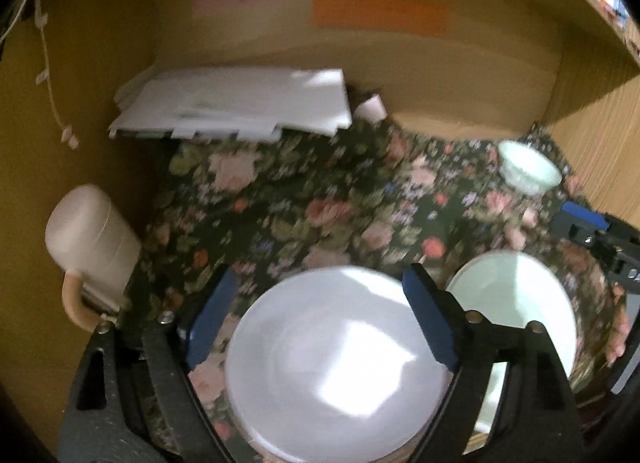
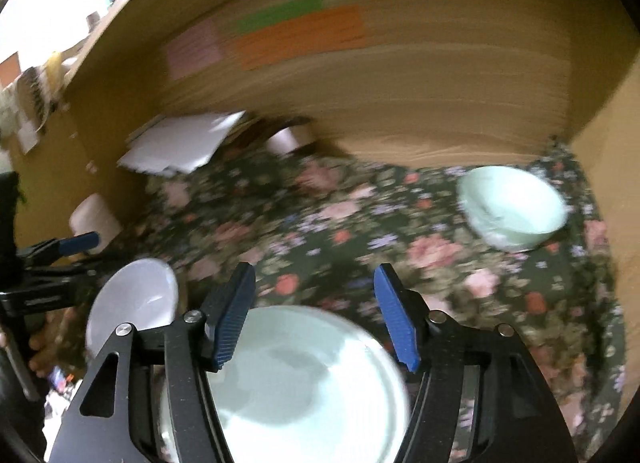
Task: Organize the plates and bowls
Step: 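Move both grippers to the small mint green bowl on the cloth, then grip the mint green bowl rim with both grippers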
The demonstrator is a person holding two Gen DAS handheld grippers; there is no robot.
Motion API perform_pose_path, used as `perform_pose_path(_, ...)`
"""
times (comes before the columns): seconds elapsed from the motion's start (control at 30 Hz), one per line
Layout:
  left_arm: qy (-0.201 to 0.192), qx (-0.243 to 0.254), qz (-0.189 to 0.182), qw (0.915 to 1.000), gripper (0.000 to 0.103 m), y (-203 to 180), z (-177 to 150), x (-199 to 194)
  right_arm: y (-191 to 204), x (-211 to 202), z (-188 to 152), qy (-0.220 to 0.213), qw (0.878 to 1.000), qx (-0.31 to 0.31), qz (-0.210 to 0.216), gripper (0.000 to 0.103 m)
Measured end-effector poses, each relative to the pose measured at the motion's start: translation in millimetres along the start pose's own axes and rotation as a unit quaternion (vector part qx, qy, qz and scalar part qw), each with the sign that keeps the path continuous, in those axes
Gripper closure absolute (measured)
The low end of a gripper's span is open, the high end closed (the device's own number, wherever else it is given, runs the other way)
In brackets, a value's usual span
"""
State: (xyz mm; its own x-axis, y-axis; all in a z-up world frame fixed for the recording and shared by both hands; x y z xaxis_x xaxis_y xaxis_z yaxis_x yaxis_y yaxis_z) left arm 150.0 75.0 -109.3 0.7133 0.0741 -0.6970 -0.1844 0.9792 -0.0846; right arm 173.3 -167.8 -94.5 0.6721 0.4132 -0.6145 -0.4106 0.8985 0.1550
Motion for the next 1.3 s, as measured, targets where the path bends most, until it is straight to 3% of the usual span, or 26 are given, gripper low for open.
perform_pose_path(0.3, -0.011, 0.015, -0.058, 0.9982, 0.011, -68.0, 22.8, 9.9, -87.6, 1.5, -0.9, 0.005, 0.996, 0.063, -0.070, 0.044)
perform_pose_path(0.57, 0.015, 0.029, -0.076, 0.9966, 0.010, -117.9, 38.4, 47.9, -148.5, 19.6, -6.8, 0.019, 0.988, 0.110, -0.104, 0.044)
perform_pose_path(0.77, 0.032, 0.058, -0.069, 0.9954, 0.010, -146.5, 48.4, 81.4, -183.7, 38.8, -13.9, 0.039, 0.982, 0.146, -0.112, 0.046)
perform_pose_path(1.0, 0.065, 0.077, -0.070, 0.9924, 0.010, -172.4, 60.7, 112.2, -210.5, 65.5, -23.9, 0.074, 0.975, 0.184, -0.105, 0.060)
perform_pose_path(1.17, 0.075, 0.090, -0.068, 0.9907, 0.010, -183.1, 64.8, 127.8, -215.7, 83.8, -26.0, 0.095, 0.974, 0.168, -0.115, 0.063)
perform_pose_path(1.3, 0.082, 0.093, -0.064, 0.9902, 0.010, -187.6, 66.7, 139.7, -213.4, 94.2, -29.3, 0.109, 0.976, 0.155, -0.109, 0.074)
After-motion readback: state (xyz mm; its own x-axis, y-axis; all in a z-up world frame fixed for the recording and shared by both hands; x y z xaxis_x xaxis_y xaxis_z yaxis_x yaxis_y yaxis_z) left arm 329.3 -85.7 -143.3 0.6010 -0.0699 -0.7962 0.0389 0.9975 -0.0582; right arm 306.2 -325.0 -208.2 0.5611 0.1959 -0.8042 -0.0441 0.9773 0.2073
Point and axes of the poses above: each gripper's, at about its wrist camera, not at the fingertips, and x roughly the way its jaws point, y to its left, z to its top, the point moved 5 cm from there along x, roughly the way its jaws point, and after that the axes turned 12 degrees about -x, right-handed, at the moved point
